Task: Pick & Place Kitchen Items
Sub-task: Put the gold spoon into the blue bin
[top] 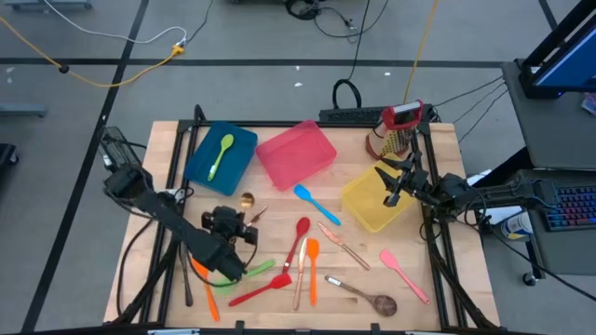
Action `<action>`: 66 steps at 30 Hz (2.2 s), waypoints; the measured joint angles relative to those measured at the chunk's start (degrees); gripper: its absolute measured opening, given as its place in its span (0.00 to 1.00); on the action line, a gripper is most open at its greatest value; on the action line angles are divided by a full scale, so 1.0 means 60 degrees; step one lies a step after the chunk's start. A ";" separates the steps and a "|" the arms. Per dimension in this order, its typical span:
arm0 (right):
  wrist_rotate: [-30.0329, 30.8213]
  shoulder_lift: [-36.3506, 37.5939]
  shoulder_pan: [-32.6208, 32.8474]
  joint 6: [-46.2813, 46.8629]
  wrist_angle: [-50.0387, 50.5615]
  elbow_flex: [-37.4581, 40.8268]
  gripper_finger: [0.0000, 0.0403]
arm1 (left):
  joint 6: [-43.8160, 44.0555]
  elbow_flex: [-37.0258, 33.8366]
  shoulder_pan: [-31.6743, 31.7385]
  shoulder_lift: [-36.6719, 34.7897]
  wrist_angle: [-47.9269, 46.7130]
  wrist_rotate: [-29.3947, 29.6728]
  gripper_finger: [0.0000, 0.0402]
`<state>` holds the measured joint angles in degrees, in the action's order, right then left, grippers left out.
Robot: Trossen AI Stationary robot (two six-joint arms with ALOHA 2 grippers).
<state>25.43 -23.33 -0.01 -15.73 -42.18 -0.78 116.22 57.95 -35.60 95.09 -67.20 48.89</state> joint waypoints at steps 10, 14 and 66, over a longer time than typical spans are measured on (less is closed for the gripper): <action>0.0002 0.0000 0.0000 -0.0004 0.0016 0.0000 0.35 | -0.1921 0.0000 0.0655 -0.1124 0.0025 0.0128 0.03; 0.0002 0.0000 0.0000 -0.0004 0.0023 0.0000 0.35 | -0.2530 0.0000 0.0931 -0.1436 0.0001 0.0114 0.03; 0.0002 0.0002 0.0000 0.0004 -0.0006 0.0000 0.35 | -1.6045 -0.0007 1.0512 -0.2627 0.2907 -0.2715 0.03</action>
<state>25.44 -23.32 -0.01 -15.70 -42.22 -0.78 19.95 57.91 27.47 79.33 -49.76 32.60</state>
